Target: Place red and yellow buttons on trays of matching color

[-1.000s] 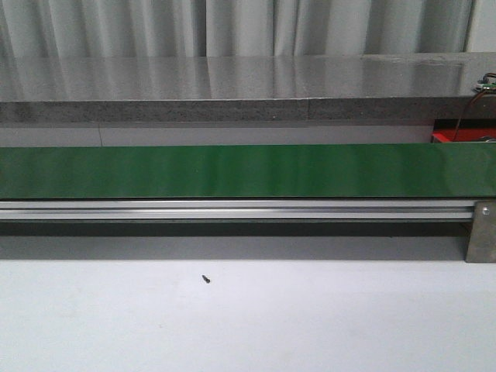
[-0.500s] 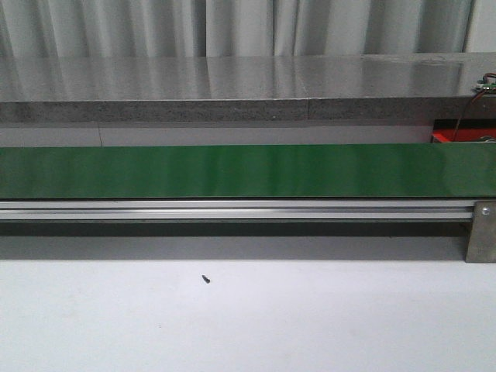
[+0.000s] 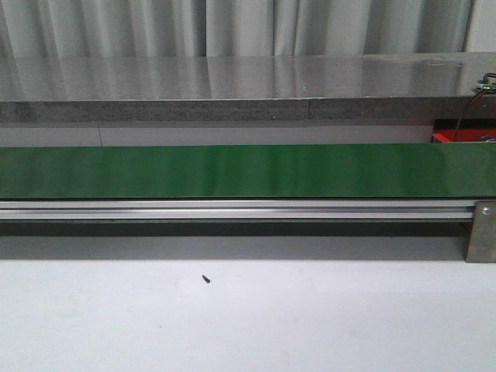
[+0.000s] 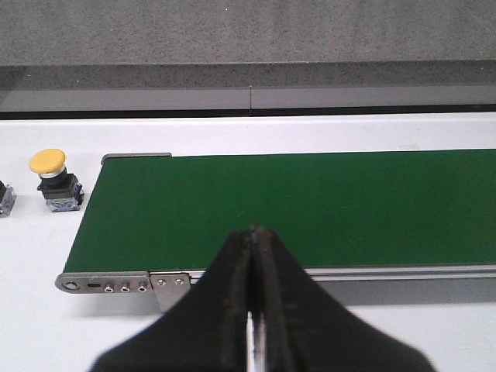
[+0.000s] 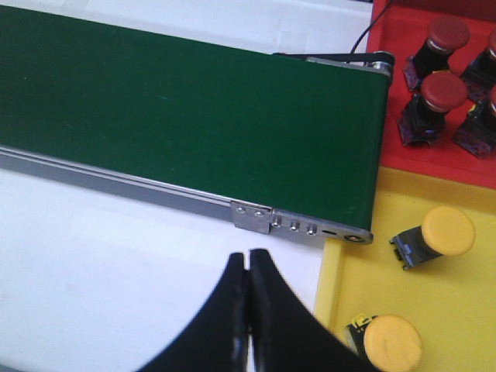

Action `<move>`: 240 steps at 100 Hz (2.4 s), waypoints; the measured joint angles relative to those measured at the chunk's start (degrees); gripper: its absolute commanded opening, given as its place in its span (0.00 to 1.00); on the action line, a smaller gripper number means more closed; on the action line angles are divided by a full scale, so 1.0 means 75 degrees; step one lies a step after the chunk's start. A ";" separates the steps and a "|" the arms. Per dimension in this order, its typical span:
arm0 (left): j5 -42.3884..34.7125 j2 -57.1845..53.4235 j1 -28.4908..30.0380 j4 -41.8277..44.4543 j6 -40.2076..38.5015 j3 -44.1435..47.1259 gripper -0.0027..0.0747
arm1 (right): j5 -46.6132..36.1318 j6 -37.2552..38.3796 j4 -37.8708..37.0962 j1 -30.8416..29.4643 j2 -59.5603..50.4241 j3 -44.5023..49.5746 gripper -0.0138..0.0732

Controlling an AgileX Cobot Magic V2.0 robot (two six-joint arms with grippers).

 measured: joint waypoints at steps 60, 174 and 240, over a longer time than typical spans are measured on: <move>0.0640 0.1478 0.0859 0.0476 -0.0347 -0.1515 0.70 | 0.0083 0.0000 -0.0014 0.0000 0.0000 0.0000 0.08; 0.1358 1.0381 0.2533 0.1000 -0.0393 -0.7709 0.60 | 0.0139 -0.0013 -0.0014 0.0000 0.0000 0.0000 0.08; 0.1136 1.0914 0.2533 0.1330 -0.0393 -0.7822 0.60 | 0.0152 -0.0013 -0.0014 0.0000 0.0000 0.0000 0.08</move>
